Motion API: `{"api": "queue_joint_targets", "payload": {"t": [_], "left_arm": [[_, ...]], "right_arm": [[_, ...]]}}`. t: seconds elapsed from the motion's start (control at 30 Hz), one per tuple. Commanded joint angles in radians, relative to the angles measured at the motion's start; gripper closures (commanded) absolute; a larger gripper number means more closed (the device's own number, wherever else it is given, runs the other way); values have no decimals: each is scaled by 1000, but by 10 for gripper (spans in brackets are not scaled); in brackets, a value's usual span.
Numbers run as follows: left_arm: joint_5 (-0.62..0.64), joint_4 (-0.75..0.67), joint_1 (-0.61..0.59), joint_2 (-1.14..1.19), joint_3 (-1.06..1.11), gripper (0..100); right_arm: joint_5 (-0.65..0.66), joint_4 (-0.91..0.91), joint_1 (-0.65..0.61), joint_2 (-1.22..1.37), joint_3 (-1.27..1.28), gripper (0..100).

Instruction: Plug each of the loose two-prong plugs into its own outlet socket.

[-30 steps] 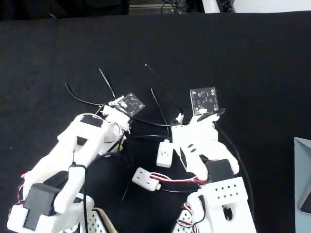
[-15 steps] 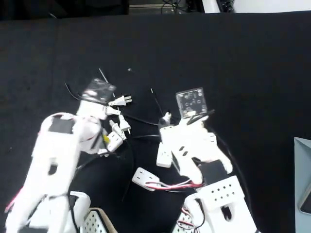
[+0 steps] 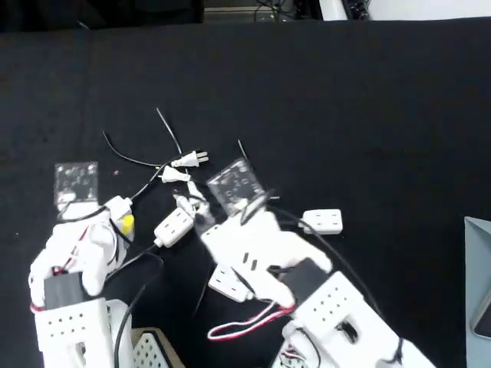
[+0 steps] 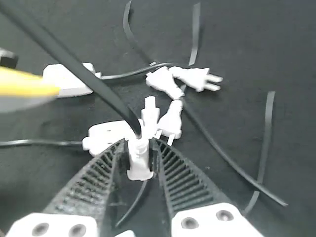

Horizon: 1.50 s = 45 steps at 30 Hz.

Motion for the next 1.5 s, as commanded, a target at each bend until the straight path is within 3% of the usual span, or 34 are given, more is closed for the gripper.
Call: {"api": "queue_joint_targets", "payload": {"t": [0.0,0.17,0.4,0.57,0.83,1.47], "left_arm": [[21,-37,-41,-98,42,747],[21,-35,-85,-160,91,747],[21,-35,-84,-161,101,747],[21,-40,-82,-164,111,747],[21,-38,-82,-164,114,747],[21,-35,-82,-164,116,747]], "right_arm": [[9,-124,-29,130,-38,986],[14,-261,-29,355,-91,986],[8,-279,-29,585,-231,986],[8,-284,-29,628,-268,986],[6,-477,-29,630,-168,986],[-20,-485,-31,762,-179,987]]}}
